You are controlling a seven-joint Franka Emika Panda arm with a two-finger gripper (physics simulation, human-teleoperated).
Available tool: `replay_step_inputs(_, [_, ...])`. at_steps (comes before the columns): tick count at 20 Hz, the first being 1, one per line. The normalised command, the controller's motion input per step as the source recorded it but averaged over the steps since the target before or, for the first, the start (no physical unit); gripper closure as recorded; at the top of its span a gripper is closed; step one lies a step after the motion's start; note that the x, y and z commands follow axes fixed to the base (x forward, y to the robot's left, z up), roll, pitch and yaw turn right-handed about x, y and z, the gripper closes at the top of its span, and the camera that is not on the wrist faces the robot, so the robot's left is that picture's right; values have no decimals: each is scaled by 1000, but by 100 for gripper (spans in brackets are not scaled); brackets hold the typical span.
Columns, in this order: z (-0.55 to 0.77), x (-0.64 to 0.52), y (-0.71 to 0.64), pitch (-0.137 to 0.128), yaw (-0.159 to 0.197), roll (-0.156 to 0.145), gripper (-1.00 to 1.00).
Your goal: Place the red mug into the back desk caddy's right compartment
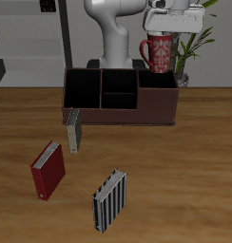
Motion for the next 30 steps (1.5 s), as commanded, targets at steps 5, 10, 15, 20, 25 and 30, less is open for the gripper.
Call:
replay_step_inputs(5, [-166,106,-15,23,-13,-4,100])
replay_step_inputs(10, [-147,69,41,27,-16,11,100])
replay_step_inputs(15, [-121,50,79,16,-7,20,100])
replay_step_inputs(20, [-188,69,-22,31,-14,1,100])
replay_step_inputs(25, [-142,54,-4,30,-18,-2,100])
replay_step_inputs(30, [-148,7,23,25,-14,11,100])
